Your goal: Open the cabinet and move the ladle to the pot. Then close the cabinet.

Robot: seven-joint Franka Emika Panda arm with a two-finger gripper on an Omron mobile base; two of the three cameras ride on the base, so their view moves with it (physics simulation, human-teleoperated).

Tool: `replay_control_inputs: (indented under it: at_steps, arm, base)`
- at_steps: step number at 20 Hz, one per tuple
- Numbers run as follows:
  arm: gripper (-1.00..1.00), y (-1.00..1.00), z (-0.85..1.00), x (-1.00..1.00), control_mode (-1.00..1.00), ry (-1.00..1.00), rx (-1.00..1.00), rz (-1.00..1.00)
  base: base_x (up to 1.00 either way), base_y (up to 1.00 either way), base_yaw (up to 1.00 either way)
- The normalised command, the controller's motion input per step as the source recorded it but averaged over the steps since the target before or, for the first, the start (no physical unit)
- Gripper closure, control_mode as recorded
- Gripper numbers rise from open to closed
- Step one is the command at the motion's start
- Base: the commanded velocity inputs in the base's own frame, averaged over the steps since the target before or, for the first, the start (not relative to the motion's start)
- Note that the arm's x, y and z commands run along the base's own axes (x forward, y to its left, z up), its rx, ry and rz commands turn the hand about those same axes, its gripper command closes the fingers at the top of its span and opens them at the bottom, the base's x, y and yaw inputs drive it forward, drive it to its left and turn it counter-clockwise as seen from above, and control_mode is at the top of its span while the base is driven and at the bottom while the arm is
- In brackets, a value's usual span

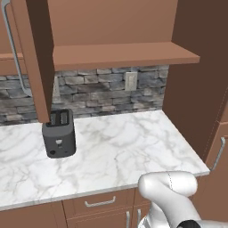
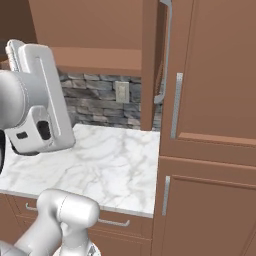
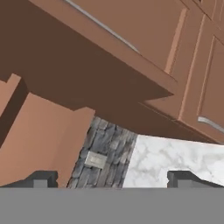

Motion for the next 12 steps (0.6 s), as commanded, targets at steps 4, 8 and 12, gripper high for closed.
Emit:
replay_control_inputs:
  at_steps: [4, 8, 12]
  arm:
    - [-1.0, -0.39, 0.05, -0.25, -1.0, 0.0, 0.12, -0.14]
    - [-1.0, -0.26, 0.0, -0.3, -1.0, 0.0, 0.08, -0.02]
    - [-1.0, -0.27, 0.0, -0.12, -1.0, -0.02, 0.04, 0.0]
  base:
    - [0.0, 0.0, 0.0]
    - [0.0, 0.0, 0.0]
    - [0.0, 0.0, 0.0]
